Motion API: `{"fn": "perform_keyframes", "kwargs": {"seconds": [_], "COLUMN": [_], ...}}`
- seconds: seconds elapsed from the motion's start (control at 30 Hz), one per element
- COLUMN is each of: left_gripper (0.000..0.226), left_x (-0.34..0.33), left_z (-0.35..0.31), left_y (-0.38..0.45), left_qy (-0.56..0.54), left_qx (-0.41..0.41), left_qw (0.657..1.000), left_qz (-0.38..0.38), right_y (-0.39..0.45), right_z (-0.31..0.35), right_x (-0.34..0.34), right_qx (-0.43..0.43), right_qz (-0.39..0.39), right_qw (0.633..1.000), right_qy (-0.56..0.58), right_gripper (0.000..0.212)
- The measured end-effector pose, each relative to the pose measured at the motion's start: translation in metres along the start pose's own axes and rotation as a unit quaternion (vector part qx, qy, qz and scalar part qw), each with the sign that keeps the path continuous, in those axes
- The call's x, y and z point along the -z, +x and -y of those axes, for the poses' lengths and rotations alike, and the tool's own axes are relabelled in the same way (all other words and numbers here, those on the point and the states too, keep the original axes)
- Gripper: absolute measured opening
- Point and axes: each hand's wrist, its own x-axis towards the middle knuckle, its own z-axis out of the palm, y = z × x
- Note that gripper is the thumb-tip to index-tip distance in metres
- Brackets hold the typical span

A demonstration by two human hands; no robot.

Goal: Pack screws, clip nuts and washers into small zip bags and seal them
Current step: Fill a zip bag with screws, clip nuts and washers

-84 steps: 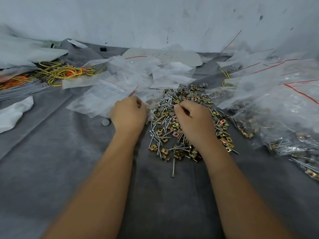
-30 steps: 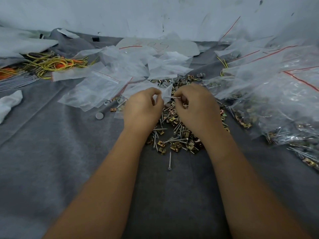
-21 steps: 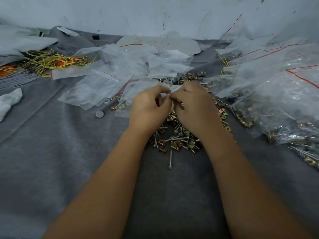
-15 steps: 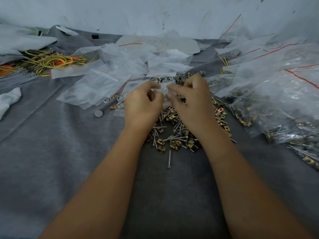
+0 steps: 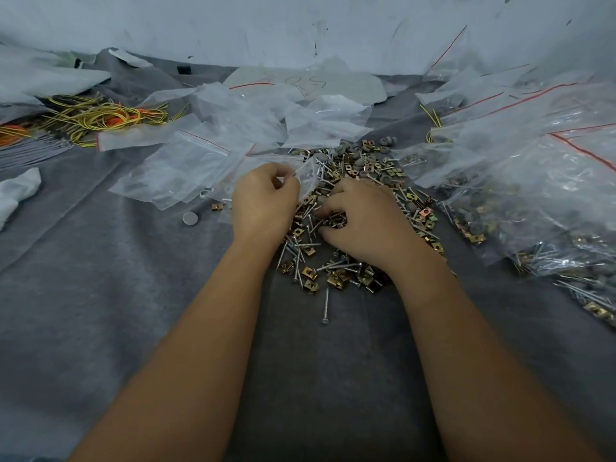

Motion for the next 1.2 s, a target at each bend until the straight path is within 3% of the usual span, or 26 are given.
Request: {"fn": "perform_keyframes", "kwargs": {"seconds": [0.2,0.3,0.4,0.57,0.7,0.83,0.9,1.0,1.03,1.1,1.2], "left_gripper": [0.018,0.022,0.026,0.026,0.026,0.029,0.030,0.027,0.026,0.023,0.020], "left_x": [0.000,0.000,-0.002,-0.005,-0.004,0.004,0.006,0.004,0.002,-0.002,-0.002], "left_z": [0.000,0.001,0.000,-0.003,-0.006,-0.004,-0.002,-0.004,-0.003,-0.002,0.000], "left_y": [0.002,0.002,-0.003,-0.007,-0.010,-0.003,-0.001,-0.003,-0.004,-0.004,-0.001], "left_qy": [-0.056,-0.056,-0.021,0.053,0.051,-0.013,-0.048,-0.050,-0.036,-0.005,-0.009], "left_qx": [0.013,0.001,-0.047,-0.129,-0.148,-0.065,-0.039,-0.054,-0.065,-0.077,-0.056], "left_qw": [0.997,0.996,0.998,0.990,0.988,0.991,0.987,0.992,0.995,0.997,0.998], "left_qz": [-0.048,-0.064,-0.046,-0.016,-0.003,-0.114,-0.151,-0.101,-0.069,-0.027,-0.022], "right_y": [0.000,-0.002,-0.003,0.000,0.004,0.003,0.002,0.000,0.000,0.000,0.001], "right_z": [0.006,0.009,0.008,0.005,0.008,0.008,0.000,-0.010,-0.011,-0.013,-0.010], "right_x": [-0.002,-0.002,0.002,0.002,-0.004,0.001,0.005,0.010,0.011,0.011,0.009], "right_qx": [0.043,0.026,-0.026,0.004,0.010,-0.025,-0.056,-0.082,-0.083,-0.068,-0.041], "right_qz": [-0.012,-0.081,-0.175,-0.201,-0.159,-0.179,-0.121,0.054,0.074,0.046,0.002], "right_qw": [0.998,0.996,0.984,0.979,0.986,0.975,0.985,0.995,0.993,0.996,0.999], "right_qy": [-0.043,0.000,0.019,0.008,0.041,0.133,0.108,0.032,0.030,0.038,0.015], "right_gripper": [0.008,0.007,0.005,0.012,0.024,0.033,0.032,0.036,0.035,0.025,0.011]}}
